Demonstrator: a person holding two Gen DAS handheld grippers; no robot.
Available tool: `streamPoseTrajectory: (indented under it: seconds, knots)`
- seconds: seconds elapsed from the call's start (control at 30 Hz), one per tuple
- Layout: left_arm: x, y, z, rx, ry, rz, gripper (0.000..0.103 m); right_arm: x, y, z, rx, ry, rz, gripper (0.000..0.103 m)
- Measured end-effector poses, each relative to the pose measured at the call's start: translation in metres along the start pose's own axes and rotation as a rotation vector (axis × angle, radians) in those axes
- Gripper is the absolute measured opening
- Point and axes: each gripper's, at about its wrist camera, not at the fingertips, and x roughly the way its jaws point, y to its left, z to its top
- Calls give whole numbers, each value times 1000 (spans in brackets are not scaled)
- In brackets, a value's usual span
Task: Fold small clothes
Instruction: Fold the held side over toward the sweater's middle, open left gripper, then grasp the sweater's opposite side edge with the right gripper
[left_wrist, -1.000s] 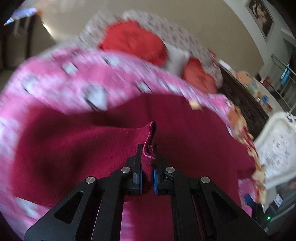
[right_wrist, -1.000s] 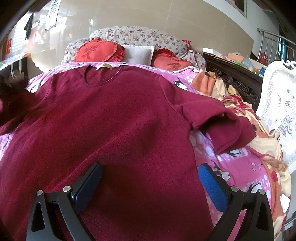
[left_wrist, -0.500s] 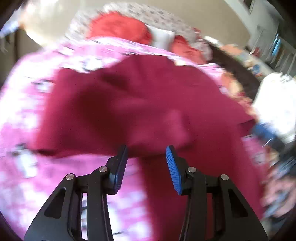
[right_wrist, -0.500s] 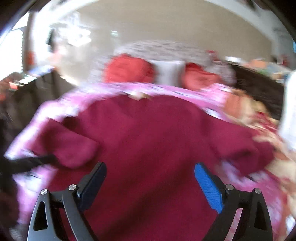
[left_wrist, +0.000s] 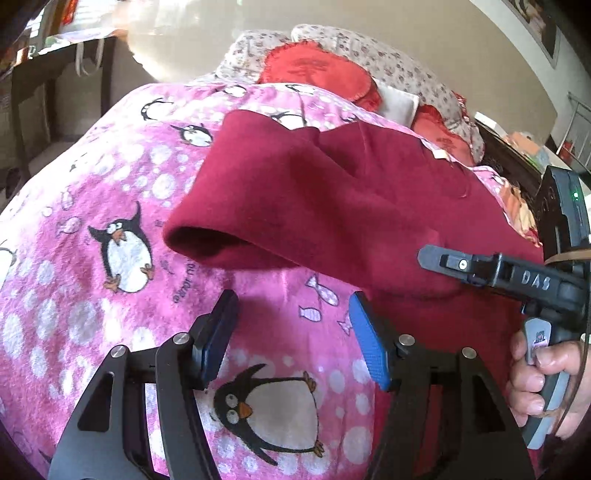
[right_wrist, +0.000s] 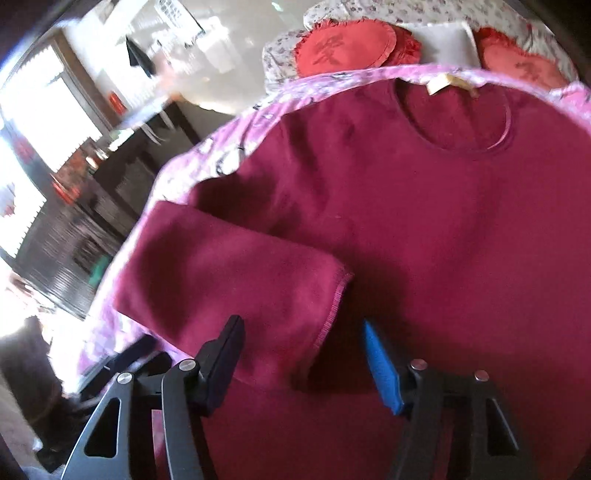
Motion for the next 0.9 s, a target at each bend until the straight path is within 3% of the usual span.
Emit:
streamPoseTrajectory:
  seconds: [0.07, 0.17, 0.23, 0.3, 0.33, 0.47, 0.67, 0.9]
  knots:
    - [0, 1, 1, -7, -1, -7, 62, 5, -3, 4, 20, 10, 87, 62]
    - [-6, 8, -4, -22, -5, -5, 62, 13, -9, 12, 63, 34, 153, 53]
    - [-6, 8, -4, -28, -6, -2, 62, 14, -18, 14, 132, 32, 185, 36]
    - [-5, 7, -2, -30, -8, 2, 62, 12, -22, 12, 159, 26, 190, 12]
    - [-4, 6, -2, -31, -8, 5, 62, 12, -21, 13, 148, 19, 186, 7]
    - [-3, 6, 0, -31, -7, 8, 62, -23, -13, 28, 71, -93, 81, 4]
    - [-1, 6, 1, -28, -4, 15, 62, -99, -55, 58, 95, -253, -179, 4]
    - [1, 6, 2, -24, -3, 23, 62, -154, -116, 49, 189, -276, -364, 4]
